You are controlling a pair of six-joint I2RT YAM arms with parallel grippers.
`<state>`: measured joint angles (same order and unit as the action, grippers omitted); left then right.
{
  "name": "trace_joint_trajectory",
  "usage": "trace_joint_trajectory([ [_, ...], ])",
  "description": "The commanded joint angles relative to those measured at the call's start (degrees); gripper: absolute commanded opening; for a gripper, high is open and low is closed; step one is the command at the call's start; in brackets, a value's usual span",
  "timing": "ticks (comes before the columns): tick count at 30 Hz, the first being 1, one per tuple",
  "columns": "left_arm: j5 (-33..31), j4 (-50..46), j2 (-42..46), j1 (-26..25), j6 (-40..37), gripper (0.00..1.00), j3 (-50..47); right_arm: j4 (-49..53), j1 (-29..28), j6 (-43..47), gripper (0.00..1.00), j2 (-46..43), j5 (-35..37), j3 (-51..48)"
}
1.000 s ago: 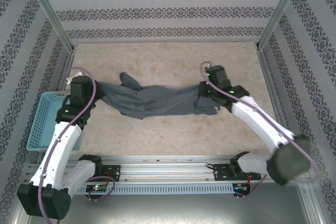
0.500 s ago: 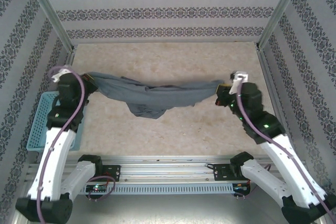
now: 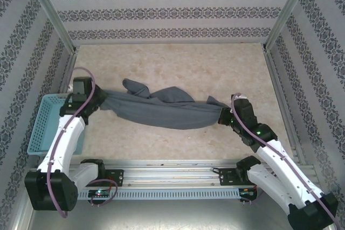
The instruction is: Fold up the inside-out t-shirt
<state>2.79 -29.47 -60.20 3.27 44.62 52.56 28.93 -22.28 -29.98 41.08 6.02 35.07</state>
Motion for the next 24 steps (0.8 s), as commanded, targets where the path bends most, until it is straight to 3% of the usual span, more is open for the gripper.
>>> trace_joint_trajectory([
  [1, -1.70, 1.99, -2.11, 1.40, -1.01, 0.00, 13.05, -5.06, -1.39, 3.48, 0.00, -0.67, -2.76, 6.25],
  [7, -0.09, 1.01, -12.70, 1.42, -3.15, 0.00, 41.88, -9.46, -15.15, 6.14, 0.00, 0.60, 2.37, 13.76],
  [11, 5.46, 2.55, -19.74, 1.18, -4.33, 0.00, 56.39, -11.38, -23.33, 3.81, 0.00, 3.34, 4.56, 14.49],
  [14, 8.70, 4.17, -24.56, -0.42, -5.13, 0.00, 62.42, -16.71, -28.23, -1.15, 0.00, 6.21, 4.37, 9.40],
  [18, 9.42, 5.10, -30.58, -5.97, -9.05, 0.00, 66.08, -21.41, -35.06, -7.17, 0.00, 12.11, 10.01, 3.61],
  [24, 10.45, 4.51, -43.26, -16.65, -15.40, 0.00, 69.90, -23.52, -38.36, -16.96, 0.00, 20.55, 13.07, -1.97],
])
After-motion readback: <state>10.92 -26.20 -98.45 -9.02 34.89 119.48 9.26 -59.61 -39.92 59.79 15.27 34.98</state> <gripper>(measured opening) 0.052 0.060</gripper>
